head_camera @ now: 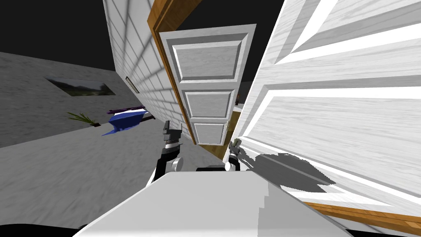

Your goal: Push the door open

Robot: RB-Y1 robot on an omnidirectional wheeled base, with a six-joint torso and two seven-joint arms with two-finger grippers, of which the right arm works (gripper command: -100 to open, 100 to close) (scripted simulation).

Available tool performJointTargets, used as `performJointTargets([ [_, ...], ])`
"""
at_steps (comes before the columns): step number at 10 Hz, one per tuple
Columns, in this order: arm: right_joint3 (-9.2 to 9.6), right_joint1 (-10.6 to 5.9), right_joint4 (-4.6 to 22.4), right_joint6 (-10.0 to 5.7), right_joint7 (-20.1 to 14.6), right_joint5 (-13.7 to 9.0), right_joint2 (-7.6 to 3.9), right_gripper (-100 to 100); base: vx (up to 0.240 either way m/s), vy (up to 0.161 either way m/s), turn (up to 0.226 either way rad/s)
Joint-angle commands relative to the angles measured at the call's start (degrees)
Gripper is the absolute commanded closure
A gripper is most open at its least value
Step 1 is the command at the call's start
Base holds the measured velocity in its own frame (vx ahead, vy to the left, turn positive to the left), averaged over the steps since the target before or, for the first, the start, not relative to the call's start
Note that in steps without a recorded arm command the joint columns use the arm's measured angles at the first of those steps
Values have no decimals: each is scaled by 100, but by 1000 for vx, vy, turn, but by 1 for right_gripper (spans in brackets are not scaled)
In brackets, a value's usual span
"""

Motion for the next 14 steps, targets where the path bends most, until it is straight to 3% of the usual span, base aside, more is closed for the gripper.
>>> performJointTargets([
  [1, 0, 31, 7, -23, 5, 1, 3, 100, 0, 0, 0],
  [2, 0, 31, 7, -23, 5, 1, 3, 100, 0, 0, 0],
  [3, -174, 35, 6, 10, -10, 6, -81, 100, 17, -5, 84],
  [5, -329, 64, 10, 19, -21, 10, -142, 100, 24, -17, 59],
  [11, -590, 112, 16, 35, -39, 17, -228, 100, 17, -15, 18],
  [14, -845, 157, 22, 50, -56, 24, -295, 100, 22, -17, 47],
])
